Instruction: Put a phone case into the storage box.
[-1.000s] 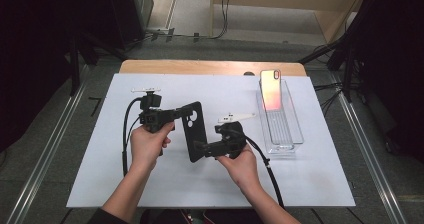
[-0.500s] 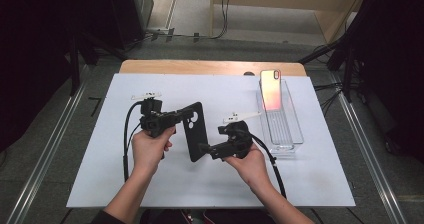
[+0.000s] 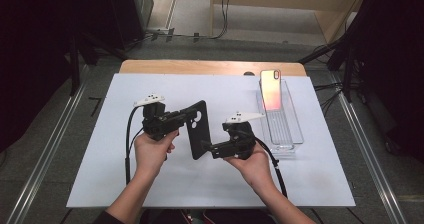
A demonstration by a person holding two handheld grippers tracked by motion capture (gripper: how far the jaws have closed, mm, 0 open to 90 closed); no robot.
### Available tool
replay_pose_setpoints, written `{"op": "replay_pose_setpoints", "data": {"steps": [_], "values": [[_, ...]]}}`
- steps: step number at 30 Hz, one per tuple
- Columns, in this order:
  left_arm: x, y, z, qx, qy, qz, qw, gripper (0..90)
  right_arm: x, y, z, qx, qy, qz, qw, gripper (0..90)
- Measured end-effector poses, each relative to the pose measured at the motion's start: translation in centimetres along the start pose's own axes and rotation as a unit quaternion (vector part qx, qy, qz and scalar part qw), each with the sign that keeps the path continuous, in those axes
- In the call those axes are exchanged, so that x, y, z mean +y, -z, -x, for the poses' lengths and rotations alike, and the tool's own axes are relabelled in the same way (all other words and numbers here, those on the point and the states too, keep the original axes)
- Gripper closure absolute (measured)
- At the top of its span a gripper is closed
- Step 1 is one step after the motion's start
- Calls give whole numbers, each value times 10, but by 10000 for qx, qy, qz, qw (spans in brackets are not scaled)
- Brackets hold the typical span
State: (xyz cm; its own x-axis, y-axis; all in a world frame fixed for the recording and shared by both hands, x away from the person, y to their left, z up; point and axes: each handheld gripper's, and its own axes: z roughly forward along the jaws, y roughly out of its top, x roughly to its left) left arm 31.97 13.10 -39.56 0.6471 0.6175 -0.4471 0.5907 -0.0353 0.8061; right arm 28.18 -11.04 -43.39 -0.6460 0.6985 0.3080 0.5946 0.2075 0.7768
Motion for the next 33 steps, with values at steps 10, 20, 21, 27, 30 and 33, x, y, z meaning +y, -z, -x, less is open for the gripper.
{"op": "replay_pose_setpoints", "data": {"steps": [10,20,21,27,30,33], "values": [[-3,-3,11,-197,-180,-24,9996,774,7,7,-2,-78,79,130,9999,0],[-8,-10,24,-294,-262,-168,9991,774,13,9,-3,-153,28,152,9998,0],[-9,-11,25,-298,-251,-166,9991,774,13,8,-3,-169,13,154,9997,0],[-12,-13,31,-321,-282,-223,9988,773,13,6,-3,-265,14,96,9996,0],[-13,-14,33,-356,-188,-221,9989,773,14,5,-3,-273,-46,69,9996,0],[-14,-14,34,-354,-129,-173,9991,773,15,3,-3,-247,-117,55,9996,6]]}}
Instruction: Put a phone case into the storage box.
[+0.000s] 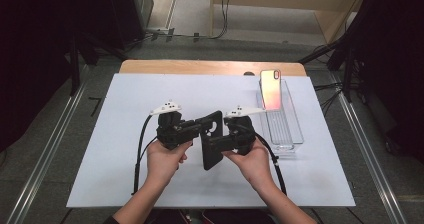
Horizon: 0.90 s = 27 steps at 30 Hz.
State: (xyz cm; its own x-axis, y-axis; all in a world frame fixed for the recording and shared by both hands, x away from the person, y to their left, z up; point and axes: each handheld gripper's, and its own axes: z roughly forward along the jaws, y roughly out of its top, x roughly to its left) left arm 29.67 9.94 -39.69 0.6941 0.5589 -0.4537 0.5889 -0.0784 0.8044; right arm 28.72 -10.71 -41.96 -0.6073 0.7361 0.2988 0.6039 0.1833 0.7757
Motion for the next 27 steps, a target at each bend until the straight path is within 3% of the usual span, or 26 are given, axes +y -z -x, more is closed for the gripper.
{"op": "replay_pose_setpoints", "data": {"steps": [4,6,14,18,21,27], "values": [[-1,-1,1,-78,62,-22,9999,773,-1,-3,-3,-33,54,-37,10000,36],[-2,-1,2,-70,48,-27,10000,773,-1,-3,-3,-7,68,-40,10000,93],[-1,0,1,-164,189,2,9997,757,0,-2,-5,-29,29,-20,10000,112],[2,3,1,-196,214,55,9996,669,0,0,-4,-83,47,14,10000,115],[5,4,1,-381,345,63,9987,564,0,1,-2,-94,31,2,10000,115],[8,6,2,-386,332,-67,9987,463,1,3,4,-150,17,-12,9999,116]]}}
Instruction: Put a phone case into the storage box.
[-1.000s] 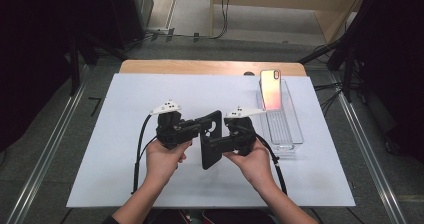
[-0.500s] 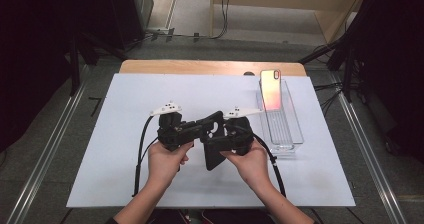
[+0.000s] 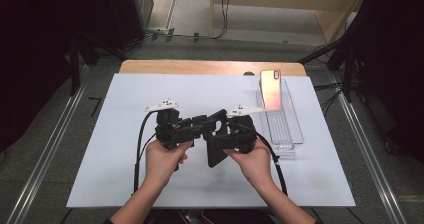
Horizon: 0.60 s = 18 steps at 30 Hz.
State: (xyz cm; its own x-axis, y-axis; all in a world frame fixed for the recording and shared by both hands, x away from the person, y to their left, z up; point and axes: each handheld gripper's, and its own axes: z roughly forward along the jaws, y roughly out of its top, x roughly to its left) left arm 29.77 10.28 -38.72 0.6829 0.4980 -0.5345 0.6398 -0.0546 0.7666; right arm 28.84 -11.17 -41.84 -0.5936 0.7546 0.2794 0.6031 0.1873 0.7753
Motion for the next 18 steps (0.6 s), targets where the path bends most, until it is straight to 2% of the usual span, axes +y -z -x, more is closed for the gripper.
{"op": "replay_pose_setpoints", "data": {"steps": [3,7,12,18], "values": [[1,2,0,100,-60,-50,9999,453,0,1,4,-1,-85,45,10000,115],[1,4,-1,121,53,-132,9998,442,1,5,11,-105,-120,55,9999,116],[1,8,-5,79,134,-284,9995,412,3,10,20,-124,-194,75,9997,117],[-3,14,-14,-74,179,-527,9984,365,9,17,25,-3,-65,61,10000,116]]}}
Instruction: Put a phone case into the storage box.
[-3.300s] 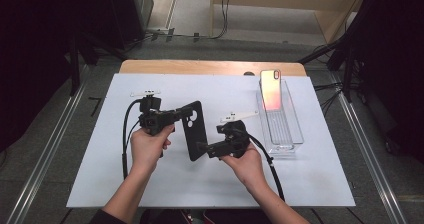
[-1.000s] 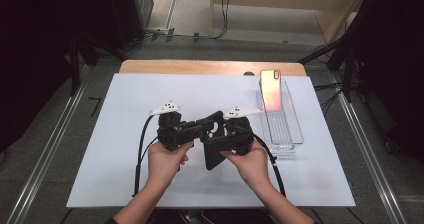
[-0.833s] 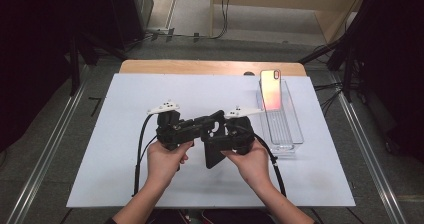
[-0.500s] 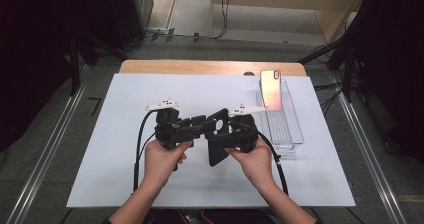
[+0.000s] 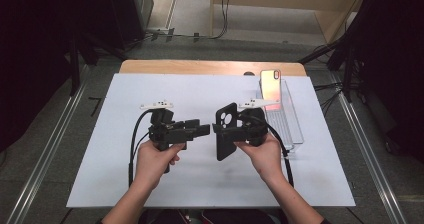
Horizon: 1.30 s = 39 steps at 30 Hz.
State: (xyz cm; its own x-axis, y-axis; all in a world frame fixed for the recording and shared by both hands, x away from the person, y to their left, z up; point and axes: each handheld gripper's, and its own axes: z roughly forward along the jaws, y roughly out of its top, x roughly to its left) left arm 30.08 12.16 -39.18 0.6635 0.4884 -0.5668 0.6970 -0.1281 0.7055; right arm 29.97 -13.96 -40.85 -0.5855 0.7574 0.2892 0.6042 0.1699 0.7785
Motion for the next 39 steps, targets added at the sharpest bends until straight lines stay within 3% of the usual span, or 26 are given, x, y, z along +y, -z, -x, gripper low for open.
{"op": "replay_pose_setpoints", "data": {"steps": [7,9,12,20,27,30,35,39], "values": [[-8,8,-11,-59,-168,-226,9996,343,4,9,9,177,-17,15,9998,117],[-11,10,-14,-37,-280,-285,9992,343,6,12,10,133,77,-4,9999,117],[-15,13,-20,-48,-281,-478,9985,343,10,18,10,79,235,-3,9997,117],[-25,18,-30,-32,-646,-774,9949,342,19,30,17,394,332,-49,9987,118],[-36,21,-36,26,-860,-943,9918,342,25,36,27,507,428,-118,9977,118],[-39,24,-38,28,-841,-958,9918,341,27,41,30,440,510,-162,9976,117],[-43,30,-44,116,-872,-964,9915,341,29,51,39,420,428,-103,9981,117],[-45,38,-50,230,-757,-890,9929,341,30,58,44,376,387,-70,9985,117]]}}
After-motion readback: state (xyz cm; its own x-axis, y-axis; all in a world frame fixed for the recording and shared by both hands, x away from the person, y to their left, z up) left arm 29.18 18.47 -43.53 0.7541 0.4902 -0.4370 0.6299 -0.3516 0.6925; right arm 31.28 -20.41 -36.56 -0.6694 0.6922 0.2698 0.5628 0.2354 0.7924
